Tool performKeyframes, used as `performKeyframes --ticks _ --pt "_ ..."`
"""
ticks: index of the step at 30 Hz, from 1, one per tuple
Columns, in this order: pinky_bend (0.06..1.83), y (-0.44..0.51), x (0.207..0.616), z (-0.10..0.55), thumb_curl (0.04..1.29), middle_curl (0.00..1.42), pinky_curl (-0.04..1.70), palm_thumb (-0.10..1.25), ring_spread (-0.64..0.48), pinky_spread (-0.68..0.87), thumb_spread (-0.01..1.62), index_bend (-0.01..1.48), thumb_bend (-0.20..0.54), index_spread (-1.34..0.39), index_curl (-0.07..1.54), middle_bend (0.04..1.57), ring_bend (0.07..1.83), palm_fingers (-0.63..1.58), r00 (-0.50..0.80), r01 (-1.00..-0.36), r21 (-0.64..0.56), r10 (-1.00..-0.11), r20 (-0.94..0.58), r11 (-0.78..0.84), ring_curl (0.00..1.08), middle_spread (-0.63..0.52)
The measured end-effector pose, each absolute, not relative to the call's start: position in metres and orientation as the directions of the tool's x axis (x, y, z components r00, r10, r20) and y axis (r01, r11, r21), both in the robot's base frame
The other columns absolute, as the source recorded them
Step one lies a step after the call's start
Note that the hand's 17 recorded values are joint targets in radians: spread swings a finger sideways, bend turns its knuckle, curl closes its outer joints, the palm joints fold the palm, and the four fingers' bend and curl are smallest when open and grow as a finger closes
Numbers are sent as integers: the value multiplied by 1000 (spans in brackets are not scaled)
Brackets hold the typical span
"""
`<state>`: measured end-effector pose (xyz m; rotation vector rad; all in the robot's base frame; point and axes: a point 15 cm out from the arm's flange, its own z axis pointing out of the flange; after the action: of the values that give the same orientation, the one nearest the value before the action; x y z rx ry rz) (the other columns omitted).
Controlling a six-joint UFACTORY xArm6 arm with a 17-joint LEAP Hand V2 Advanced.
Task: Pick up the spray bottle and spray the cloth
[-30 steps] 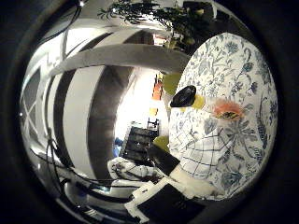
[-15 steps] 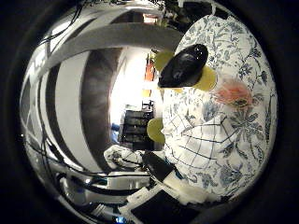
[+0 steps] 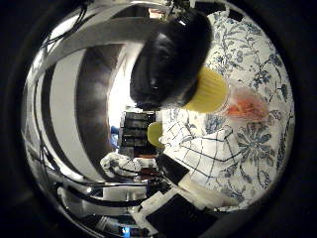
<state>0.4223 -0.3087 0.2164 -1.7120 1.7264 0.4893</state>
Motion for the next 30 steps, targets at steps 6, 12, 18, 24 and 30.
performKeyframes --ticks 6,12,18,24,30 --pt "351 -299 428 200 314 356 294 559 93 217 883 152 -28 -171 261 347 509 326 58 -984 -161 -708 -703 79 283 54" --pt "562 -264 437 201 331 447 292 668 -205 -186 883 196 -20 -317 290 573 833 1039 81 -984 -160 -605 -792 78 363 -189" --pt "935 -204 423 214 411 620 475 900 -225 -410 874 629 -12 -367 562 970 1057 1375 86 -996 -88 -361 -929 -10 502 -186" --pt "1182 -181 429 231 489 687 624 980 -198 -301 855 988 -15 -277 742 1209 1276 1276 71 -997 -69 -237 -969 -16 592 -123" --pt "1272 -182 431 255 531 690 744 1041 -186 -225 913 1115 -10 -211 784 1320 1380 1192 81 -996 -84 -218 -973 6 637 -101"
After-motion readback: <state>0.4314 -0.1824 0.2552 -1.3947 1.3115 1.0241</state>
